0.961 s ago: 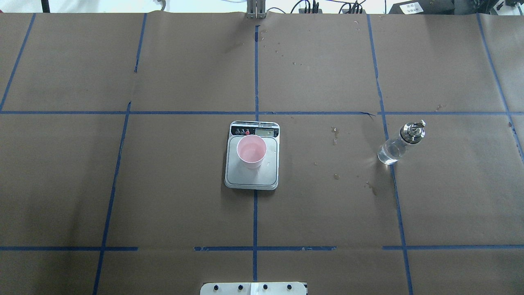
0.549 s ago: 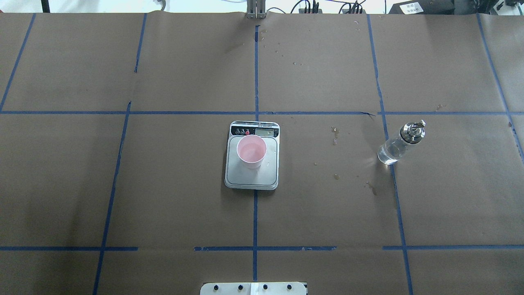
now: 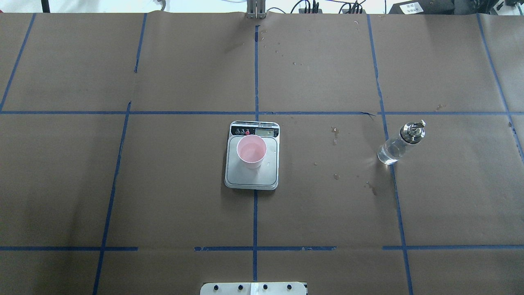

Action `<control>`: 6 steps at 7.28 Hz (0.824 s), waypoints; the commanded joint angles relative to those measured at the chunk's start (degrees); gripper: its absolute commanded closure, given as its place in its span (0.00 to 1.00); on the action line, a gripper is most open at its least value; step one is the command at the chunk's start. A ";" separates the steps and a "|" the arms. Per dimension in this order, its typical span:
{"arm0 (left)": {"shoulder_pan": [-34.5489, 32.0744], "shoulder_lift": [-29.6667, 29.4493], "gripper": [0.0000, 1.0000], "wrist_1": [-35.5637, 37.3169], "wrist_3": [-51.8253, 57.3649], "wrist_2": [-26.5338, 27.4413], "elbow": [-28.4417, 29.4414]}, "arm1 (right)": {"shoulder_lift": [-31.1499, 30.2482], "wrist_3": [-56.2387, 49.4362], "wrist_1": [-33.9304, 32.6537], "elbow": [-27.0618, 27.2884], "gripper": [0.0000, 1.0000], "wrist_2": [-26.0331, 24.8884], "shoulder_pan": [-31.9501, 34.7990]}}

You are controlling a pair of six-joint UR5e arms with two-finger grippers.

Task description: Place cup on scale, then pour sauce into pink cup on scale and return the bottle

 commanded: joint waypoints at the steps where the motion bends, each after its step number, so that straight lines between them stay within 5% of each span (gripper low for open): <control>1: -0.11 0.02 0.00 -0.03 0.00 -0.05 -0.03 | 0.03 3.93 0.00 0.39 0.00 0.08 0.09; 6: -0.11 0.02 0.00 -0.03 0.00 0.04 -0.03 | -0.06 8.08 0.00 1.62 0.00 1.74 0.09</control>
